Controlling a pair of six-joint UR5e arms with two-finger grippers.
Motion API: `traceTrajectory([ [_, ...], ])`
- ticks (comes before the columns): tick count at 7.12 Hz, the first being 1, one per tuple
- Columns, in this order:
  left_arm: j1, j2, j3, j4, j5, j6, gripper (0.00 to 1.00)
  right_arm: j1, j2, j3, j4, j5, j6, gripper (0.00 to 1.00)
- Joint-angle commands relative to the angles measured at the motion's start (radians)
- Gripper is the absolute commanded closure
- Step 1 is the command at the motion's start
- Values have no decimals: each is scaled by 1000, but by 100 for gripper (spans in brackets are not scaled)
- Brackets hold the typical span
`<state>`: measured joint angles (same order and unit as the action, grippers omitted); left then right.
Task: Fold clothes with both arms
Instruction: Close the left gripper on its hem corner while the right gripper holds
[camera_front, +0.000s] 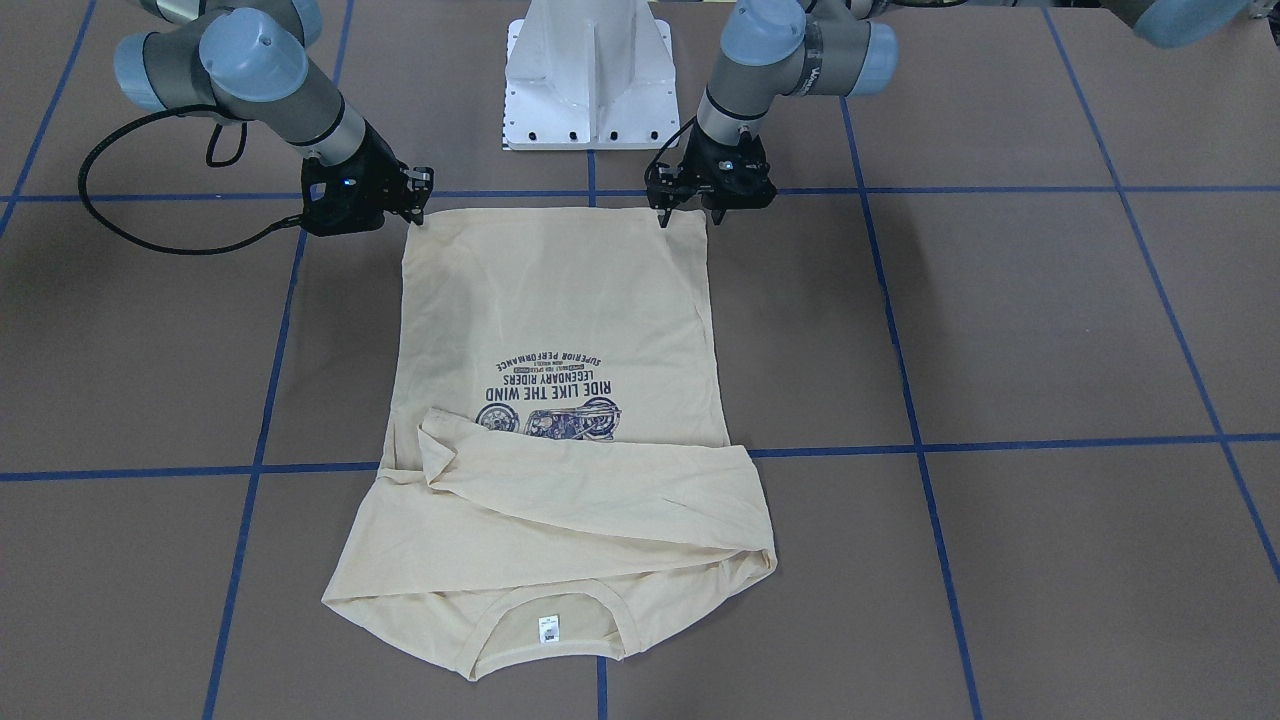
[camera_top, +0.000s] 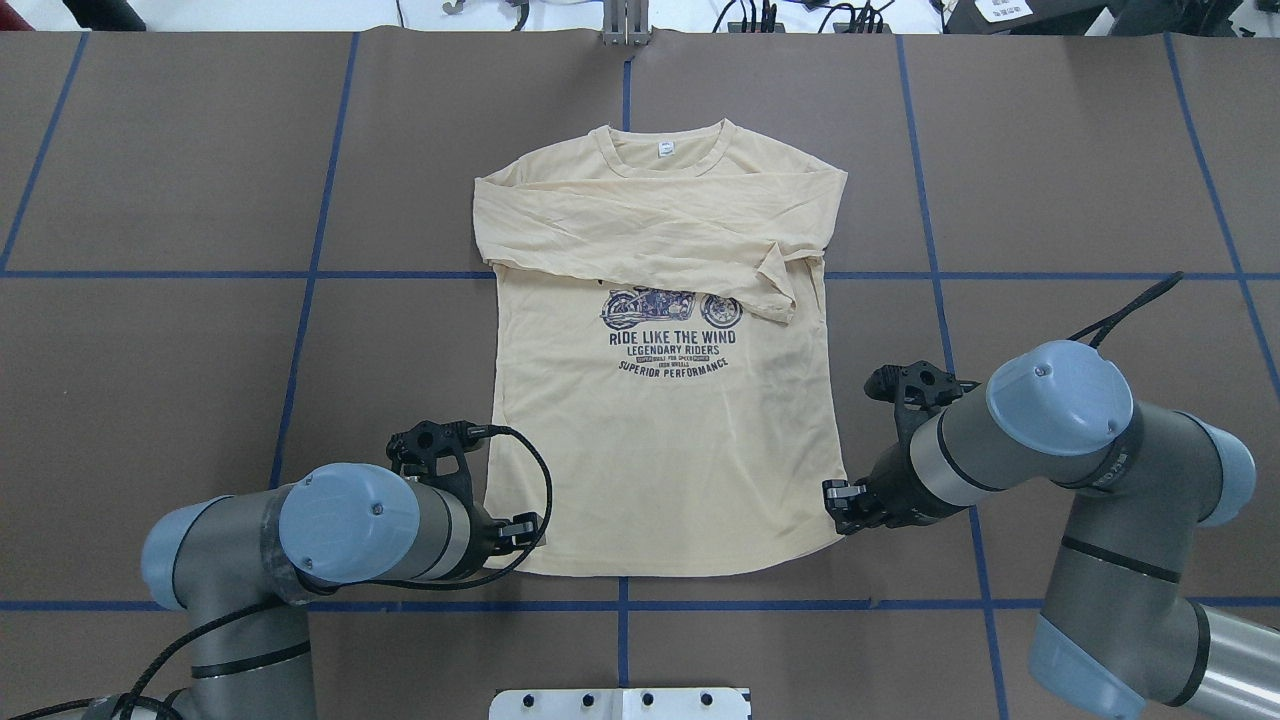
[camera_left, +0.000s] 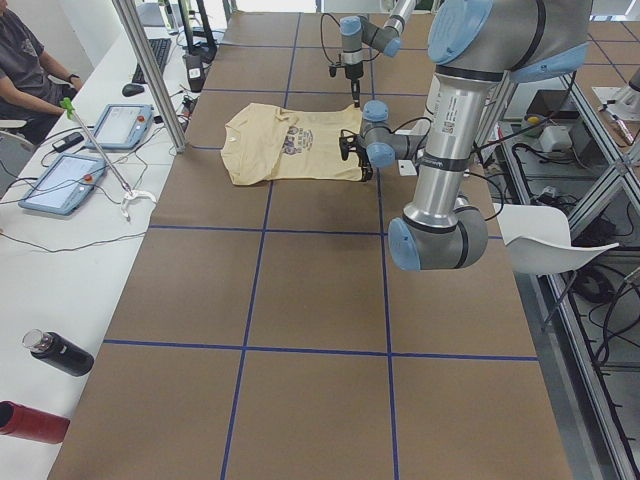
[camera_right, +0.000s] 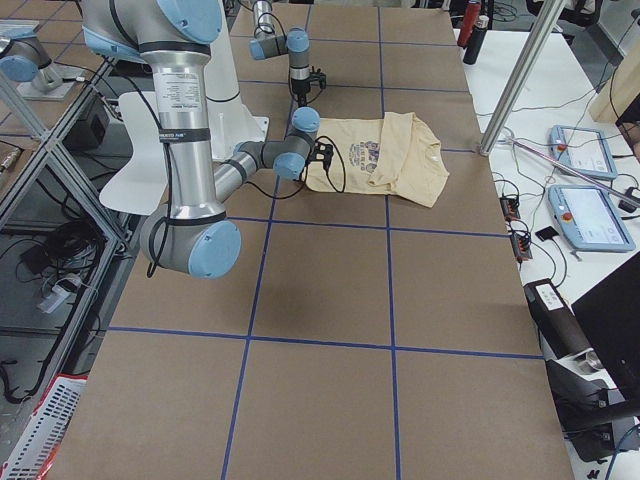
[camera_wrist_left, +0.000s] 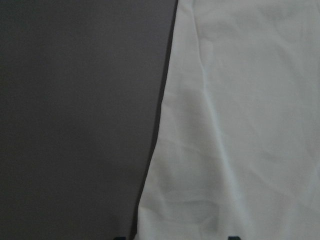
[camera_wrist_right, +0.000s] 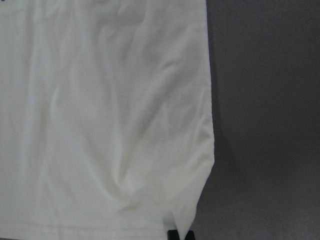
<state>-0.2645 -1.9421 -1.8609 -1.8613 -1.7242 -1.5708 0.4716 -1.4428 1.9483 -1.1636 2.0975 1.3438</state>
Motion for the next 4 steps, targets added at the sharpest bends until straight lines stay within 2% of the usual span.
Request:
traceTrajectory([
  [1, -1, 0, 0, 2, 0, 2, 30, 16, -2, 4, -1, 12, -2, 100],
  [4, 5, -1, 0, 30, 0, 2, 33, 18, -2, 3, -1, 12, 0, 100],
])
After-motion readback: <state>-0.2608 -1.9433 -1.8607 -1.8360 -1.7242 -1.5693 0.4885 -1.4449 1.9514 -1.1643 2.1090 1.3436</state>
